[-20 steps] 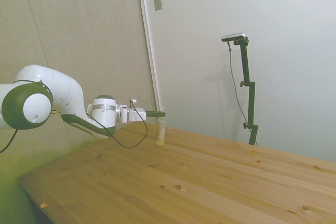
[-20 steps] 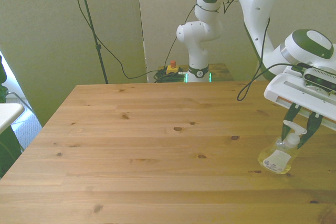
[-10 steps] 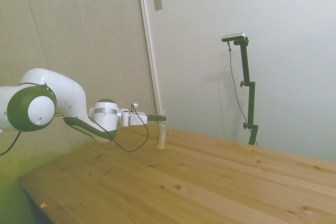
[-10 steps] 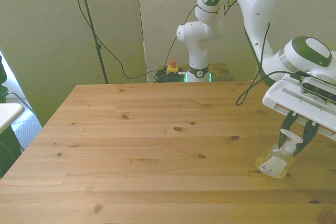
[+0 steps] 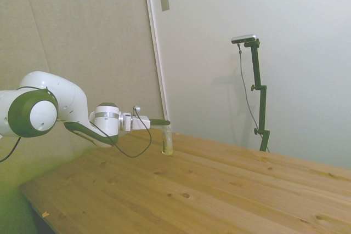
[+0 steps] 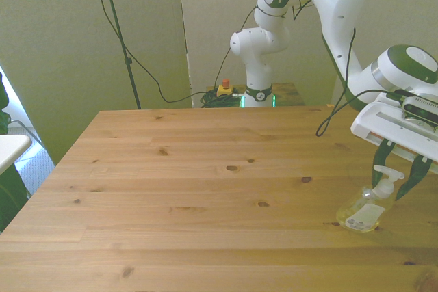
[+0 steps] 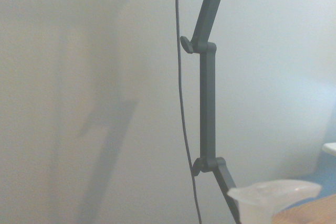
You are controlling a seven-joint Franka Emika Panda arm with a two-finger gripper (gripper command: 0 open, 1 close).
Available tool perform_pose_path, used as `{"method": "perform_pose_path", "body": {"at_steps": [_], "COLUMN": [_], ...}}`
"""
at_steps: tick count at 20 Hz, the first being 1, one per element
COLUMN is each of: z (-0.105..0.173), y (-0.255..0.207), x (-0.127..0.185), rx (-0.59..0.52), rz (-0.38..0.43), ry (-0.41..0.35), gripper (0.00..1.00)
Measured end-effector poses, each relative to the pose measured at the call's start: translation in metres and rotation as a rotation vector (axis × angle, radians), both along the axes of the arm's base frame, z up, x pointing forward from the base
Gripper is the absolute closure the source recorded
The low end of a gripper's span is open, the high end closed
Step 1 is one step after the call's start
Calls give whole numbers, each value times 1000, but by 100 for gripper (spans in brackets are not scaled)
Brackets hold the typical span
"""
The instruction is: Stand the sanitizer
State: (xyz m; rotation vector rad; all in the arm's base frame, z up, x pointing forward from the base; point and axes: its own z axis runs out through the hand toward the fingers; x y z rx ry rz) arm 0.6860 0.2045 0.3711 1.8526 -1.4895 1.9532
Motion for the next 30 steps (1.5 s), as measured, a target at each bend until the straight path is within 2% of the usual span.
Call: {"method": "perform_pose_path", "body": {"at_steps": [5, 16, 23, 26, 30], "z": [3, 38, 40, 33, 52], "y": [7, -15, -36, -39, -46], "x": [-3, -21, -57, -76, -94], "rx": [5, 45, 157, 230, 306], "rz": [9, -2, 32, 58, 95], "ry": [-2, -11, 71, 141, 259], "gripper": [0, 0, 0, 0, 0]}}
